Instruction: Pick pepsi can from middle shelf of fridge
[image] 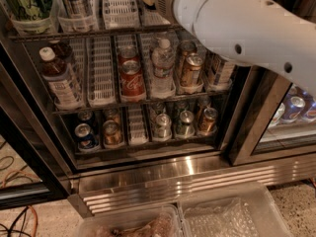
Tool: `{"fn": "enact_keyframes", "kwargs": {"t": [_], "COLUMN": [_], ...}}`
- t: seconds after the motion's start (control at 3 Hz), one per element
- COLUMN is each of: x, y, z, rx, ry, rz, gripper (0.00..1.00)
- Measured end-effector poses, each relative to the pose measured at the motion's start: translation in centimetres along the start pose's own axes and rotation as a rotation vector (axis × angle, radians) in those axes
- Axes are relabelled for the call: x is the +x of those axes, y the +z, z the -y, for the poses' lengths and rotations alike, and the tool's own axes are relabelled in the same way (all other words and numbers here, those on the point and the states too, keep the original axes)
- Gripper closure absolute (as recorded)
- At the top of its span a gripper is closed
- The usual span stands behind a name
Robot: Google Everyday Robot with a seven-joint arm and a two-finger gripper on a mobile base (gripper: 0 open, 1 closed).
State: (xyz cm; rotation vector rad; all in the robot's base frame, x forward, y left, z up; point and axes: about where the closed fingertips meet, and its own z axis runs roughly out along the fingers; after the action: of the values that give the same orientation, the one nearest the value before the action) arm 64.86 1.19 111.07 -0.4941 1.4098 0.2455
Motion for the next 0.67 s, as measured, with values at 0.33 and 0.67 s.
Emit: {"fn": "enact_keyframes", "kwargs": {"t": [0.33, 0.67], "x": [-1.2, -1.8], "y": [-0.4, -1.9], "z": [-0.2, -1.1], "rx": [-0.002, -0.020], "ry": [-0.016, -0.044], "rz": [0.017, 0.008], "gripper": [1.00, 1.00]}}
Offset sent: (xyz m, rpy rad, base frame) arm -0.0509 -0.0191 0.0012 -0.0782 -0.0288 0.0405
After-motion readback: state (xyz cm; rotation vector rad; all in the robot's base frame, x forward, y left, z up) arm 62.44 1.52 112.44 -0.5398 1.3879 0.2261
